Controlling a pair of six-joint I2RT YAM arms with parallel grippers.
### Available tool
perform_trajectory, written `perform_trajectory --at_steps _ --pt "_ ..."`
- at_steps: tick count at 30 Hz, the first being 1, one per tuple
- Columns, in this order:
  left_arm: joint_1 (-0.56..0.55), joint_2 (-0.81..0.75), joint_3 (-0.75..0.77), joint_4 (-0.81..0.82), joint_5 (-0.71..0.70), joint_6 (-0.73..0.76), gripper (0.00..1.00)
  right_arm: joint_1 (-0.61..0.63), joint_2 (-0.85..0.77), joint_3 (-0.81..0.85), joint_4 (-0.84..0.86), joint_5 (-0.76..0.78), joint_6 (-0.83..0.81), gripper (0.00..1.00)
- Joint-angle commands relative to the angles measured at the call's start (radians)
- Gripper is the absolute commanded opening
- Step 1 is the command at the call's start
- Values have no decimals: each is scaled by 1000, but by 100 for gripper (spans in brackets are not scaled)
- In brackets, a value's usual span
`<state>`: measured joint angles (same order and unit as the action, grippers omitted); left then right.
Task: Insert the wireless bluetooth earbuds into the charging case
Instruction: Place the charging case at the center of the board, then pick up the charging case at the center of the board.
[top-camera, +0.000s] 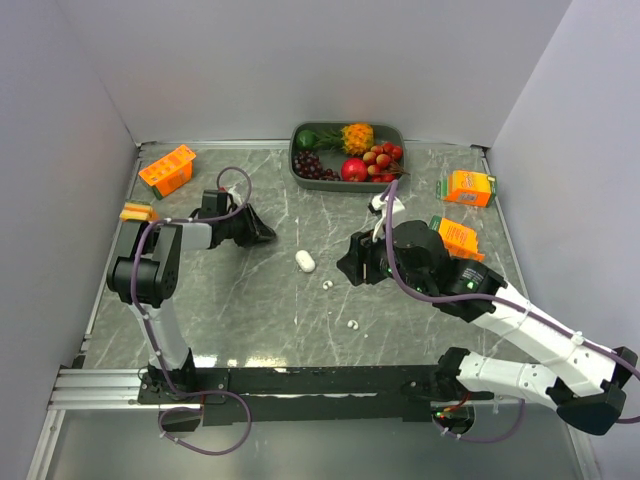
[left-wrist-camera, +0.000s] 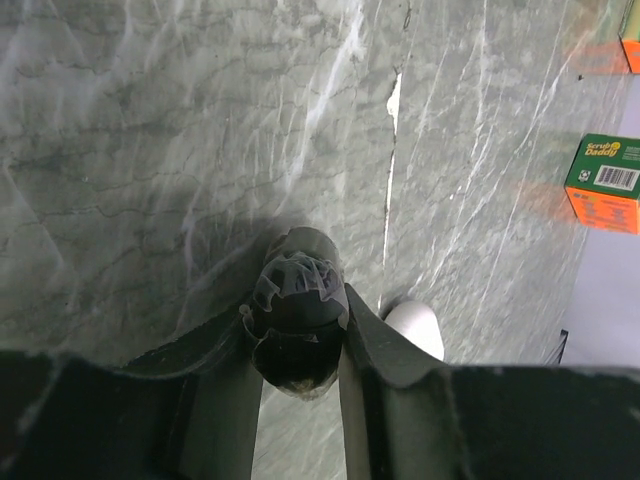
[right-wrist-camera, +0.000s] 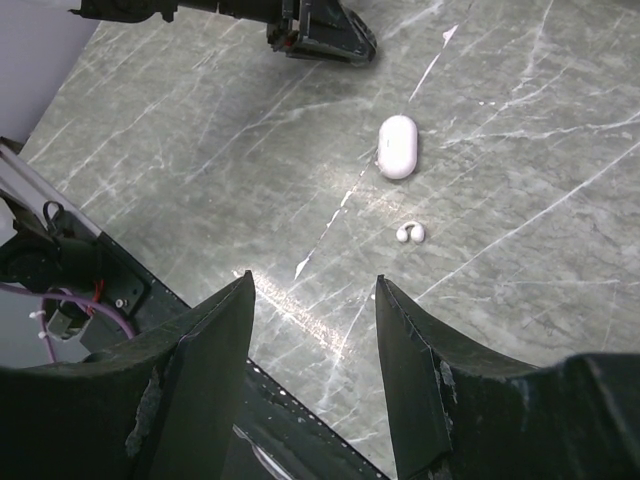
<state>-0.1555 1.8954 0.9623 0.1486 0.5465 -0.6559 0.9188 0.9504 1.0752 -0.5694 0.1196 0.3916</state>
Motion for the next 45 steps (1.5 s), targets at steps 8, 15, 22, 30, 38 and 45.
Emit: perform_trajectory --at_steps 8,15,22,30,38,45 --pt "20 11 1 -133 -28 67 50 -12 -36 -9 19 -12 -2 60" --pt "33 -8 -11 -204 -29 88 96 -17 -42 -14 20 -12 -2 60" --pt "65 -152 -118 -287 -71 127 96 -20 -47 -26 28 -24 -2 60" --pt "128 -359 -140 -451 -207 165 96 -20 -59 -37 25 -17 -2 61" --pt "-108 -812 -163 -454 -712 79 96 -20 -59 -83 37 48 -7 61" --pt "-111 -905 -235 -402 -757 -241 96 -20 -30 -72 43 92 -10 60"
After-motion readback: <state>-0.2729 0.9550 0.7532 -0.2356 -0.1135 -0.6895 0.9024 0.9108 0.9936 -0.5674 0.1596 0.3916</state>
